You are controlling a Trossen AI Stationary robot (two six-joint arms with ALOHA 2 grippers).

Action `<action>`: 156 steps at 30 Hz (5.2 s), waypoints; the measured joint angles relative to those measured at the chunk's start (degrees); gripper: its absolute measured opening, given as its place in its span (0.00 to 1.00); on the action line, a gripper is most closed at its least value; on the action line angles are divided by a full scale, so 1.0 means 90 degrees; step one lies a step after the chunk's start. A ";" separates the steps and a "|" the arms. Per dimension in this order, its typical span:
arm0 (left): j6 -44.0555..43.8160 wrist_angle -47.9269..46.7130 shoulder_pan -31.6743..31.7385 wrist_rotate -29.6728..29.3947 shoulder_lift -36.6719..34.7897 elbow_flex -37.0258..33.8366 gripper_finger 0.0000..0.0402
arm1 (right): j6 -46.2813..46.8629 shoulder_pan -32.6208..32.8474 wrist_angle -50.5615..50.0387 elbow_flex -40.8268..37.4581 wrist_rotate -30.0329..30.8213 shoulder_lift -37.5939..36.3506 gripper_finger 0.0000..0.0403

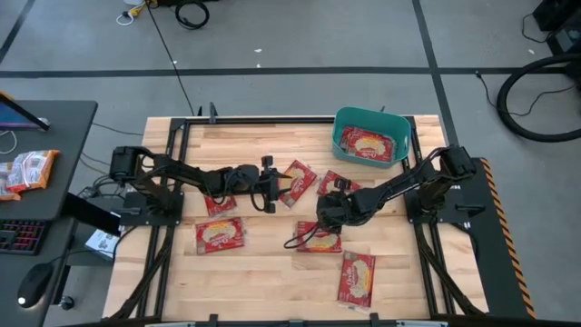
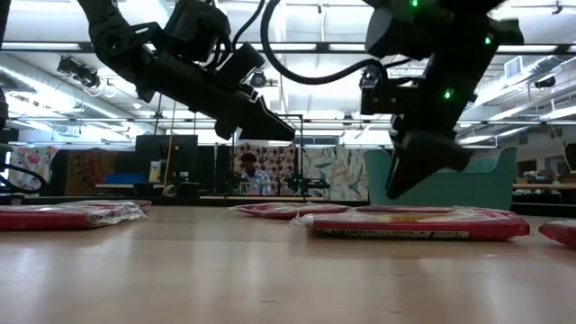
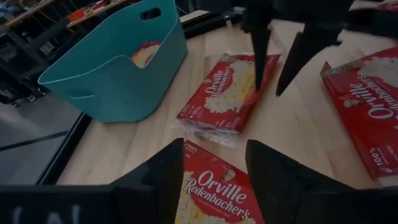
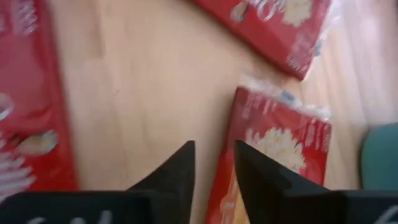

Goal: Sort popcorn bags into baskets
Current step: Put the popcorn bag into the blue bin

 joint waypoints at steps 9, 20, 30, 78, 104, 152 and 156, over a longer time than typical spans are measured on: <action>-0.0250 -0.0043 -0.0007 0.0002 0.0000 0.0000 0.43 | -0.0689 -0.0151 0.1736 -0.0655 0.0329 0.0000 0.48; -0.0297 -0.0045 -0.0007 0.0023 -0.0002 0.0000 0.43 | -0.1117 -0.0368 0.2535 -0.1229 0.0611 0.0004 0.50; -0.0292 -0.0045 -0.0007 0.0024 -0.0005 0.0000 0.43 | -0.1227 -0.0515 0.2807 -0.1529 0.0620 0.0002 0.47; 0.0842 0.0784 -0.0568 -0.0108 0.1790 0.0998 0.62 | -0.1788 0.0223 -0.0535 0.1397 0.0314 -0.0002 0.01; 0.0677 0.0315 -0.0556 -0.0593 0.1809 0.1297 0.06 | -0.1116 0.0478 -0.1071 0.1749 0.0394 -0.0195 0.31; 0.0307 -0.1208 0.0145 0.0631 -0.0130 0.1297 0.43 | 0.0567 0.0109 -0.5201 0.1757 0.1425 -0.1348 0.08; 0.0182 -0.1476 0.0322 0.0690 -0.0644 0.0988 0.41 | 0.0785 0.0019 -0.6019 0.1756 0.1961 -0.1503 0.07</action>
